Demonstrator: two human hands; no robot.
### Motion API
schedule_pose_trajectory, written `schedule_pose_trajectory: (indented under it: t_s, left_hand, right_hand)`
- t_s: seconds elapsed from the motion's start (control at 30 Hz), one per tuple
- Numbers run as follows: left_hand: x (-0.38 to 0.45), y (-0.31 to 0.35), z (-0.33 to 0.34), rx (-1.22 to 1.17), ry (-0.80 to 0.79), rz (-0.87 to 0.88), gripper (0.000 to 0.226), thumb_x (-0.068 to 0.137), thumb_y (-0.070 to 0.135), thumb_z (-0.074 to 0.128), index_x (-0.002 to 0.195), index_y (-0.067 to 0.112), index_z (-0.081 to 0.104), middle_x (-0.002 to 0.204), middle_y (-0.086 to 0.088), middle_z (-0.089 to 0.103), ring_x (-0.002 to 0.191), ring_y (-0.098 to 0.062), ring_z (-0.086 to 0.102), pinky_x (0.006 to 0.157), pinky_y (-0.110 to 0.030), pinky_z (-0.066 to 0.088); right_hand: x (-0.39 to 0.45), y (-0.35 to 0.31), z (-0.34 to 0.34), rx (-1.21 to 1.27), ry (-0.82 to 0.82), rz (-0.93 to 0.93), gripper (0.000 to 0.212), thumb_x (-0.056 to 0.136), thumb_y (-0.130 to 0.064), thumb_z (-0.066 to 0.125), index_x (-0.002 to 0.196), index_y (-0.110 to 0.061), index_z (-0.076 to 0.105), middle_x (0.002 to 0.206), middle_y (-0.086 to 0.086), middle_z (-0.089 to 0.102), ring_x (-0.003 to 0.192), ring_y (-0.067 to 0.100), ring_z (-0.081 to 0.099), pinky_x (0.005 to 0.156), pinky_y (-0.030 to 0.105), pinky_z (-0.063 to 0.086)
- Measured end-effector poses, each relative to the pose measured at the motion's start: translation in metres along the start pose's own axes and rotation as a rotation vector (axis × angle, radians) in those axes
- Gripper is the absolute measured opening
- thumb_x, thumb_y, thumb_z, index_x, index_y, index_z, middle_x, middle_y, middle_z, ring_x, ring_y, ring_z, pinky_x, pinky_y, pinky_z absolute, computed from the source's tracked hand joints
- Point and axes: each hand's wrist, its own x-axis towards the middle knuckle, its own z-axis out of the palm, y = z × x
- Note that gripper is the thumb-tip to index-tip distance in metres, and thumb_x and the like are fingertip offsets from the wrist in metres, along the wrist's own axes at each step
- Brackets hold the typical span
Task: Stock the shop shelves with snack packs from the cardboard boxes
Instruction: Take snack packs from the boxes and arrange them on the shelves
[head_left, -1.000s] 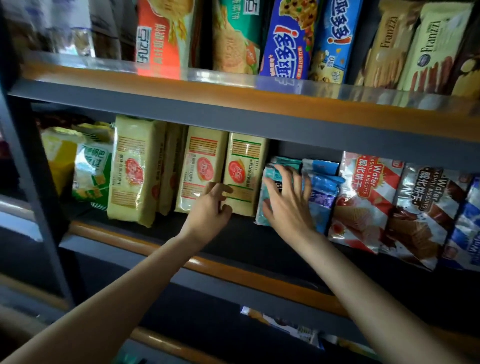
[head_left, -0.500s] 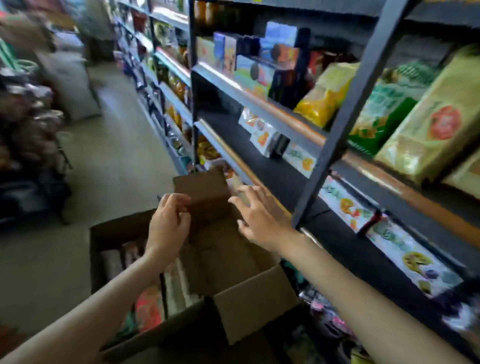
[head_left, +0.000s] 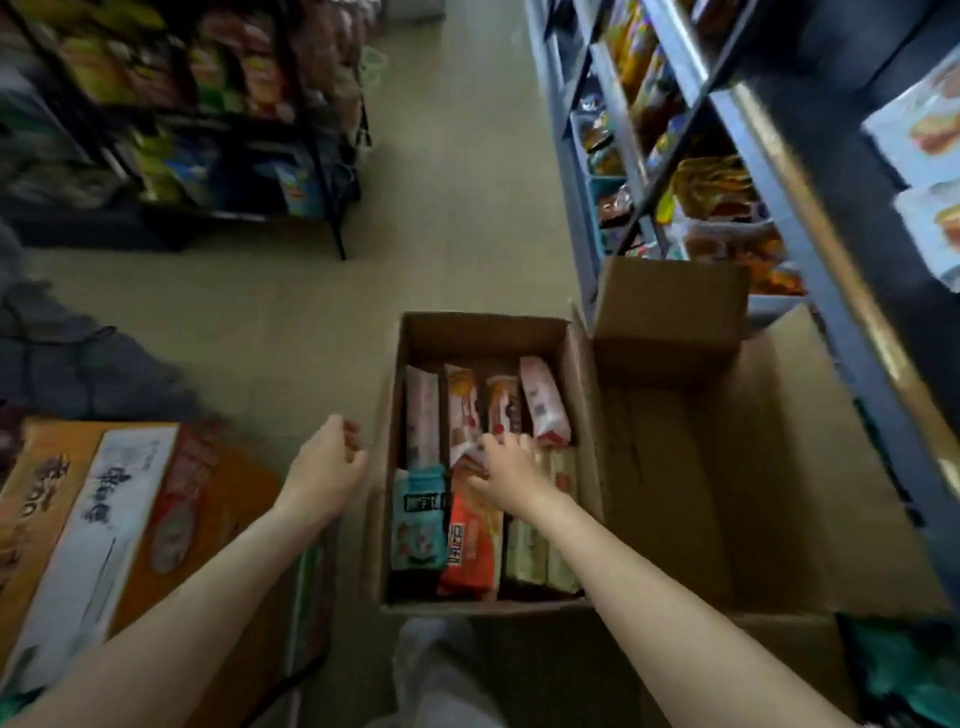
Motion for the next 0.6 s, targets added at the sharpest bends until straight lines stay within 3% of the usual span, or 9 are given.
schedule_pose_trajectory:
  t_s: [0.07,0.13,0.3,0.43,0.53,0.6]
  left_hand:
    - [0.029,-0.008,0.011,-0.004,-0.047,-0.005,0.018,0.092,0.013,0.05,0.11,0.012,0.048,0.088,0.006,0.051,0.086,-0.015,0.054,0.073,-0.03,0.048]
    - [0.053,-0.015,0.024,0.015,-0.061,0.016,0.021,0.092,0.013,0.051,0.113,0.013,0.049,0.087,0.009,0.05,0.085,-0.009,0.051,0.071,-0.022,0.042]
    - [0.09,-0.036,0.046,-0.002,-0.105,-0.024,0.028,0.092,0.014,0.051,0.12,0.018,0.047,0.098,0.008,0.053,0.09,-0.007,0.053,0.07,-0.017,0.041]
    - [0.09,-0.056,0.058,-0.009,-0.153,-0.05,0.028,0.091,0.013,0.051,0.118,0.021,0.047,0.1,0.009,0.055,0.092,-0.006,0.055,0.071,-0.018,0.043]
    - [0.082,-0.057,0.057,-0.009,-0.144,-0.043,0.025,0.091,0.012,0.051,0.115,0.02,0.048,0.096,0.01,0.055,0.091,-0.007,0.055,0.069,-0.016,0.042]
    - [0.075,-0.044,0.049,-0.023,-0.128,-0.019,0.024,0.091,0.012,0.051,0.114,0.017,0.048,0.097,0.007,0.055,0.091,-0.01,0.056,0.07,-0.02,0.044]
  right_hand:
    - [0.044,0.008,0.022,0.021,0.015,0.059,0.048,0.092,-0.033,0.049,0.134,-0.012,0.038,0.136,0.016,0.044,0.131,0.035,0.031,0.107,0.044,0.027]
    - [0.083,0.016,0.042,-0.018,0.027,0.101,0.048,0.094,-0.033,0.047,0.135,-0.01,0.037,0.136,0.017,0.045,0.129,0.034,0.034,0.105,0.042,0.029]
    - [0.157,0.016,0.083,-0.195,-0.062,0.17,0.074,0.095,-0.042,0.046,0.149,-0.008,0.007,0.146,0.03,0.027,0.138,0.042,0.021,0.114,0.047,0.011]
    - [0.173,-0.002,0.103,-0.382,-0.031,0.237,0.072,0.096,-0.019,0.043,0.149,-0.006,-0.005,0.14,0.034,0.031,0.129,0.044,0.032,0.108,0.048,0.024]
    - [0.158,-0.01,0.079,-0.232,-0.021,0.261,0.079,0.092,-0.023,0.053,0.149,-0.01,0.0,0.137,0.03,0.03,0.12,0.042,0.042,0.101,0.045,0.035]
    - [0.142,-0.013,0.05,-0.021,0.001,0.282,0.072,0.09,-0.026,0.056,0.147,-0.013,0.013,0.137,0.026,0.031,0.119,0.041,0.044,0.097,0.044,0.04]
